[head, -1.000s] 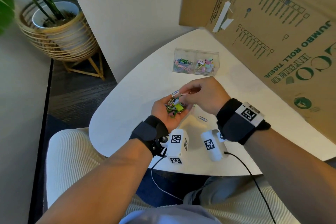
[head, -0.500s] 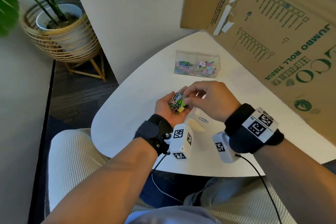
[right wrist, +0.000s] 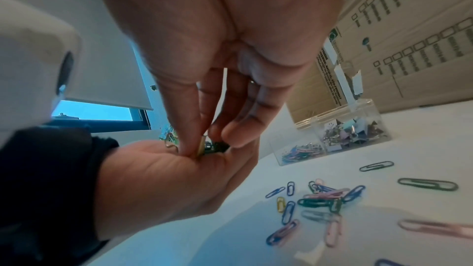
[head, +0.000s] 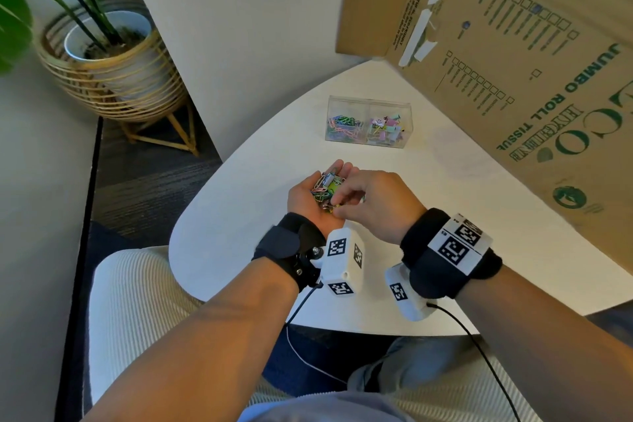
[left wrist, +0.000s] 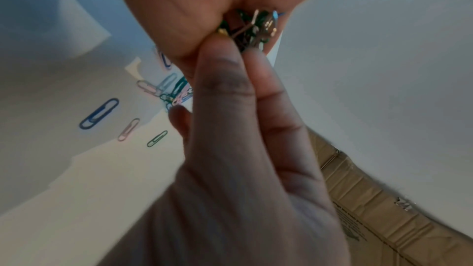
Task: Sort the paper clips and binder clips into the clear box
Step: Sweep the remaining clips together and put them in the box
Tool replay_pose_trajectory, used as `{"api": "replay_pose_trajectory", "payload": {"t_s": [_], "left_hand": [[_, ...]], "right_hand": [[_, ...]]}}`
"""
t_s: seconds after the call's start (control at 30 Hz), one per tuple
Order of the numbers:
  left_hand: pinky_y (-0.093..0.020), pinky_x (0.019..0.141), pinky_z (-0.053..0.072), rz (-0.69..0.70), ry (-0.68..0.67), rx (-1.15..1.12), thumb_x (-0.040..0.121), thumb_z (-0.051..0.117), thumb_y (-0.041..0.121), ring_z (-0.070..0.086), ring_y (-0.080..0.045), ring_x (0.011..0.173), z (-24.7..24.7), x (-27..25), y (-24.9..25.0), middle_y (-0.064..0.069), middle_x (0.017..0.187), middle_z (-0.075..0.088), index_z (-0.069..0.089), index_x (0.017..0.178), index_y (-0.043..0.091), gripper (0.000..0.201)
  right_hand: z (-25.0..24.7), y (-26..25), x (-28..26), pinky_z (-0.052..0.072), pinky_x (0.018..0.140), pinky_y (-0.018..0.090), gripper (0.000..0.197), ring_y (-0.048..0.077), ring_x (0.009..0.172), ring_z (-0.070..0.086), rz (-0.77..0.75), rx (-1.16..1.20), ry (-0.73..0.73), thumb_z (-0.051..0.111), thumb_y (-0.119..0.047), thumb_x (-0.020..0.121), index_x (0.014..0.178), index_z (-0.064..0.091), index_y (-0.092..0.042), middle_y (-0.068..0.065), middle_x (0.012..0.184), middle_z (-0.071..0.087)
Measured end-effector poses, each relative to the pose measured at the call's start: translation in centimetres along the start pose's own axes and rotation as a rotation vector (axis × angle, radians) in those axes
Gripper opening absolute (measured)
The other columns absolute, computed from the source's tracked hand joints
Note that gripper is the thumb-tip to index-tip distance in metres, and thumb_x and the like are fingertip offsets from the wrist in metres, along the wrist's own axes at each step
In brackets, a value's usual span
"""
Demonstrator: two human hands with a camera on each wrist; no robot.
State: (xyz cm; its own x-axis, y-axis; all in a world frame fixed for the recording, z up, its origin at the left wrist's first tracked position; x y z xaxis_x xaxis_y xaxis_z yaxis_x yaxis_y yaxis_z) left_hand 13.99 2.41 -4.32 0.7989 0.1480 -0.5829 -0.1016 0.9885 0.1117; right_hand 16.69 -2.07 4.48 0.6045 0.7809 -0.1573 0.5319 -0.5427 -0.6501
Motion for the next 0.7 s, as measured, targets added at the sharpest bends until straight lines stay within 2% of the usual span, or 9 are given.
{"api": "replay_pose_trajectory", "payload": {"t_s": [0.1,0.2,0.27,0.4,0.47,0.57,0.7], "left_hand": [[-0.039,0.073,0.053,0.023,0.013,0.003,0.100,0.031,0.025,0.061,-0.028,0.085,-0.2,0.4,0.5,-0.016,0.086,0.066,0.062,0.097,-0.001,0.041],[-0.039,0.075,0.051,0.061,0.020,0.048,0.100,0.031,0.024,0.066,-0.028,0.079,-0.7,0.7,1.2,-0.015,0.082,0.069,0.063,0.098,0.000,0.040],[-0.036,0.072,0.056,0.068,0.019,0.067,0.100,0.032,0.023,0.069,-0.028,0.073,-1.2,0.7,1.4,-0.015,0.081,0.070,0.064,0.098,0.000,0.039],[-0.046,0.070,0.057,0.029,0.032,0.043,0.100,0.034,0.022,0.072,-0.030,0.070,-1.6,0.7,1.0,-0.018,0.084,0.071,0.064,0.097,-0.003,0.039],[-0.045,0.072,0.056,0.013,0.038,0.057,0.100,0.034,0.022,0.072,-0.030,0.071,-1.7,0.7,0.6,-0.017,0.084,0.071,0.064,0.098,-0.002,0.039],[-0.044,0.072,0.057,-0.003,0.040,0.081,0.100,0.035,0.023,0.072,-0.030,0.073,-1.6,0.7,0.1,-0.017,0.085,0.071,0.064,0.100,-0.002,0.039],[-0.045,0.069,0.058,0.000,0.050,0.074,0.100,0.035,0.023,0.072,-0.031,0.073,-1.8,0.7,0.4,-0.018,0.087,0.071,0.064,0.100,-0.003,0.039]], "right_hand": [[-0.6,1.0,0.1,0.045,0.073,0.018,0.009,0.008,0.077,0.062,0.041,0.098,0.029,0.078,-0.017,0.078,0.082,0.073,-0.023,-0.004,0.084,0.071],[-1.7,2.4,0.1,0.054,0.067,0.024,0.010,0.010,0.063,0.062,0.099,0.452,0.089,0.075,-0.004,0.080,0.089,0.074,-0.010,0.004,0.075,0.071],[-3.1,3.6,0.3,0.058,0.066,0.024,0.014,0.013,0.059,0.062,0.131,0.640,0.183,0.068,0.003,0.085,0.096,0.072,-0.003,0.010,0.072,0.070],[-6.6,7.7,1.4,0.059,0.067,0.027,0.014,0.017,0.062,0.065,0.281,0.878,0.438,0.069,-0.001,0.085,0.098,0.072,-0.005,0.014,0.086,0.073],[-8.2,9.4,2.5,0.057,0.066,0.028,0.010,0.018,0.064,0.064,0.341,0.938,0.545,0.070,-0.002,0.084,0.092,0.072,-0.008,0.013,0.090,0.074],[-10.3,11.0,4.4,0.056,0.063,0.028,0.012,0.018,0.064,0.064,0.384,0.928,0.659,0.067,-0.003,0.086,0.082,0.072,-0.013,0.007,0.083,0.073],[-10.1,12.2,6.3,0.059,0.066,0.032,0.009,0.016,0.067,0.063,0.485,0.803,0.584,0.065,-0.016,0.091,0.089,0.073,-0.018,0.000,0.084,0.070]]}}
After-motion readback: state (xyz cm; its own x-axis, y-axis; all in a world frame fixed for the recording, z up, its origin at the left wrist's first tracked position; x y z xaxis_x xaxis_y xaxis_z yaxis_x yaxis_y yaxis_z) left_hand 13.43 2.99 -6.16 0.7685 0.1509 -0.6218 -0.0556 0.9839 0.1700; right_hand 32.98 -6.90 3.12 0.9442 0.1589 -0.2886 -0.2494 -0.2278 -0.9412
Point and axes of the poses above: each hand's wrist, its own x-axis towards the middle knuckle, its own z-axis out of the palm, y = z × x, the point moved 10 cm from there along x, towards the middle knuckle
